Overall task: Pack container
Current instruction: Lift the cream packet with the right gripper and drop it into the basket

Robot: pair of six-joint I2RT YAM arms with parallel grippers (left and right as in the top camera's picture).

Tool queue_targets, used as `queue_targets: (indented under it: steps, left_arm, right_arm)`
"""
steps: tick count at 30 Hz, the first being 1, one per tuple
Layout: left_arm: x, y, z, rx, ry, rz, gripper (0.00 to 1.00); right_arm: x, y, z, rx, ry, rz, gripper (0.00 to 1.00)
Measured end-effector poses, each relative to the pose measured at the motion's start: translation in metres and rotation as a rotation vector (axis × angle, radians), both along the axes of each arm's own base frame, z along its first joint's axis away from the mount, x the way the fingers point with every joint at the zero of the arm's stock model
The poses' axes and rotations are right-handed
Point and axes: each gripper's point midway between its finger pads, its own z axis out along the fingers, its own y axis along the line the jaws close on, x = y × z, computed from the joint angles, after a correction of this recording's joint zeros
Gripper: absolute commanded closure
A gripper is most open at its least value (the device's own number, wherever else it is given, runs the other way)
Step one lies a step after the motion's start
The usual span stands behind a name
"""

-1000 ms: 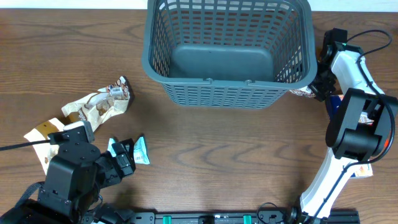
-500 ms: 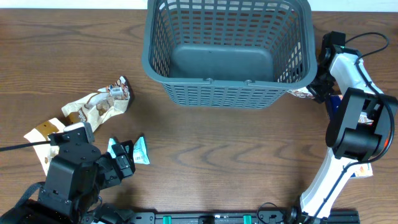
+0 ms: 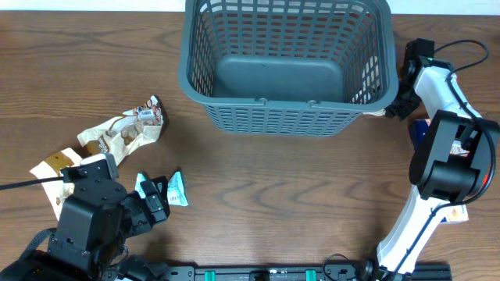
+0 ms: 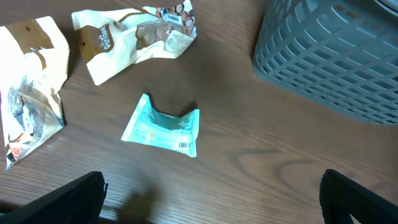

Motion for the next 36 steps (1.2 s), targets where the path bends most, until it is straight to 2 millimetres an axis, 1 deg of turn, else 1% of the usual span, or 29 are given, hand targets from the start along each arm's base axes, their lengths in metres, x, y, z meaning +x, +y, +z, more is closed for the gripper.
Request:
queue_targets:
  steps: [5,7,10,12,13,15,17,21,24,29,32,34,36]
  left_arm:
    - [0.0,0.0,0.0,0.0,0.0,0.0,0.01]
    - [0.0,0.0,0.0,0.0,0.0,0.0,0.01]
    - [0.0,0.0,0.0,0.0,0.0,0.0,0.01]
    - [0.0,0.0,0.0,0.001,0.001,0.001,0.01]
    - [0.0,0.0,0.0,0.002,0.002,0.001,0.01]
    - [-0.001,0.001,-0.001,0.007,0.005,0.003,0.01]
    - [-0.001,0.002,-0.001,0.009,0.004,0.005,0.01]
    - [-0.001,0.005,-0.001,0.024,0.004,0.016,0.01]
    - [-0.003,0.01,-0.003,0.048,0.012,0.029,0.01]
    - [-0.004,0.014,-0.003,0.069,0.014,0.033,0.01]
    - [-0.004,0.015,-0.003,0.077,0.011,0.038,0.01]
    - [-0.003,0.016,-0.003,0.08,0.01,0.041,0.01]
    - [-0.003,0.017,-0.003,0.083,0.008,0.042,0.01]
  right_arm:
    - [0.0,-0.005,0.001,0.017,-0.007,-0.014,0.98]
    - [-0.002,-0.012,0.002,0.029,-0.013,-0.034,0.98]
    - [-0.005,-0.029,0.007,0.044,-0.027,-0.075,0.99]
    - [-0.008,-0.042,0.013,0.051,-0.042,-0.106,0.99]
    - [-0.008,-0.046,0.016,0.054,-0.051,-0.115,0.98]
    - [-0.009,-0.058,0.029,0.064,-0.085,-0.141,0.98]
    - [-0.004,-0.064,0.044,0.072,-0.128,-0.142,0.99]
    - [0.013,-0.067,0.089,0.073,-0.249,-0.115,0.98]
    - [0.024,-0.066,0.127,0.067,-0.343,-0.093,0.98]
    - [0.037,-0.058,0.196,0.078,-0.508,-0.042,0.98]
    - [0.04,-0.05,0.237,0.089,-0.603,-0.009,0.98]
    - [0.039,-0.045,0.269,0.087,-0.675,0.016,0.98]
    - [0.034,-0.038,0.305,0.082,-0.752,0.044,0.98]
